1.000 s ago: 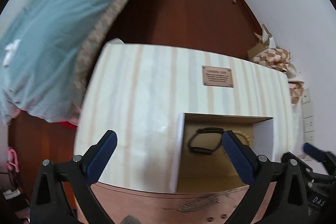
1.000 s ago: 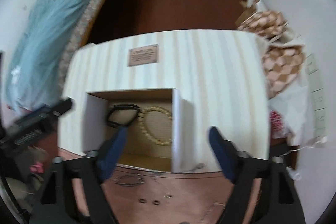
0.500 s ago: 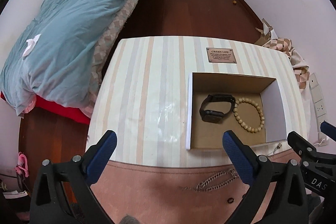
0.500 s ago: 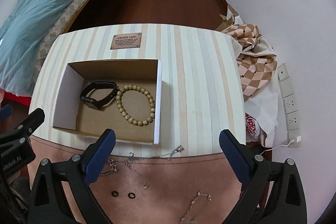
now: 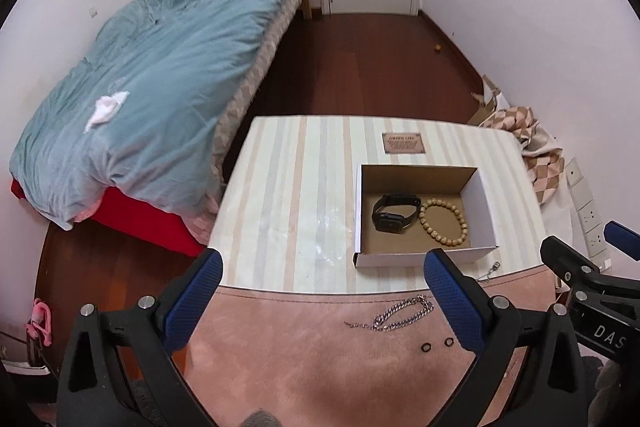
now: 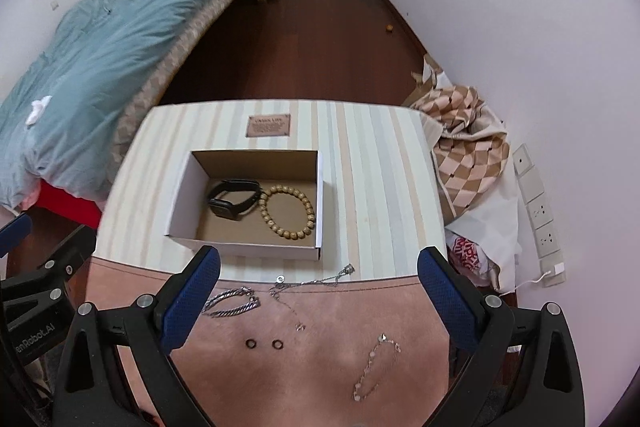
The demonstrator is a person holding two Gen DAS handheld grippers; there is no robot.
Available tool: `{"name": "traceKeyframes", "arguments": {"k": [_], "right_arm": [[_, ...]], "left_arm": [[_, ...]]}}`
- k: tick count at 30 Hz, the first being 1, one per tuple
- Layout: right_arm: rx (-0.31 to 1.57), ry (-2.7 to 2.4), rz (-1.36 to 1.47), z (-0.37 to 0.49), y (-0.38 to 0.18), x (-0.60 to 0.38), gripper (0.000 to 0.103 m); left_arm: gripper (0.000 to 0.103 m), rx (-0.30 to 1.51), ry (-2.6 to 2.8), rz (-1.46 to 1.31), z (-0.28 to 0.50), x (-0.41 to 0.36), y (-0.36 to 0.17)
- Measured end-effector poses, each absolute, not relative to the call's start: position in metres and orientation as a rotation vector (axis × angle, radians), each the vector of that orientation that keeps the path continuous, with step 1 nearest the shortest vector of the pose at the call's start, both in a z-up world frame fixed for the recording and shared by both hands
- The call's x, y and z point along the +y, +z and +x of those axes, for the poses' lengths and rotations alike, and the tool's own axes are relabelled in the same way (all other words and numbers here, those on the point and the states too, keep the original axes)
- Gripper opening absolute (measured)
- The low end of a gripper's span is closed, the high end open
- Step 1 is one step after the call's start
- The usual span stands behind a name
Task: Organize jewelry
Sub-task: 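Raise both open grippers out of the white box, then grasp the silver bead bracelet with the right gripper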
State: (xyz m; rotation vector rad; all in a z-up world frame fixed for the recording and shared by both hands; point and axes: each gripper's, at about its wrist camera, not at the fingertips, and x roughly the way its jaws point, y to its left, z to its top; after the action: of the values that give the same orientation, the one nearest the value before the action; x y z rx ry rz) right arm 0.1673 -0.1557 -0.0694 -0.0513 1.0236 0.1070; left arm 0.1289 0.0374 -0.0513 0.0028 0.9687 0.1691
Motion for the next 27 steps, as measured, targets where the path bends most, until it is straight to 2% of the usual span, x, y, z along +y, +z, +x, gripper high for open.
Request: {"name": "traceKeyframes", "arguments": {"k": [10, 16, 22, 27], "right_arm": [[0.943, 0.127, -0.030, 0.120, -0.032, -0.160, 0.100], [0.944, 0.168, 0.046, 0.104, -0.035, -0.169, 0.100], [1.042, 0.095, 0.148, 0.100, -0.092, -0.207, 0.100], [1.168, 0.007, 0.247, 0.090, -0.164, -0.251, 0.100]], "left_arm": [[0.103, 0.913, 0.158, 0.002, 0.087, 0.036, -0.025], [0.103, 0.919, 0.189, -0.023, 0.077, 0.038, -0.028], [0.103, 0.925, 0.221, 0.008, 0.067, 0.032, -0.062], [0.103, 1.016, 0.224, 0.035, 0.062, 0.020, -0.121]]}}
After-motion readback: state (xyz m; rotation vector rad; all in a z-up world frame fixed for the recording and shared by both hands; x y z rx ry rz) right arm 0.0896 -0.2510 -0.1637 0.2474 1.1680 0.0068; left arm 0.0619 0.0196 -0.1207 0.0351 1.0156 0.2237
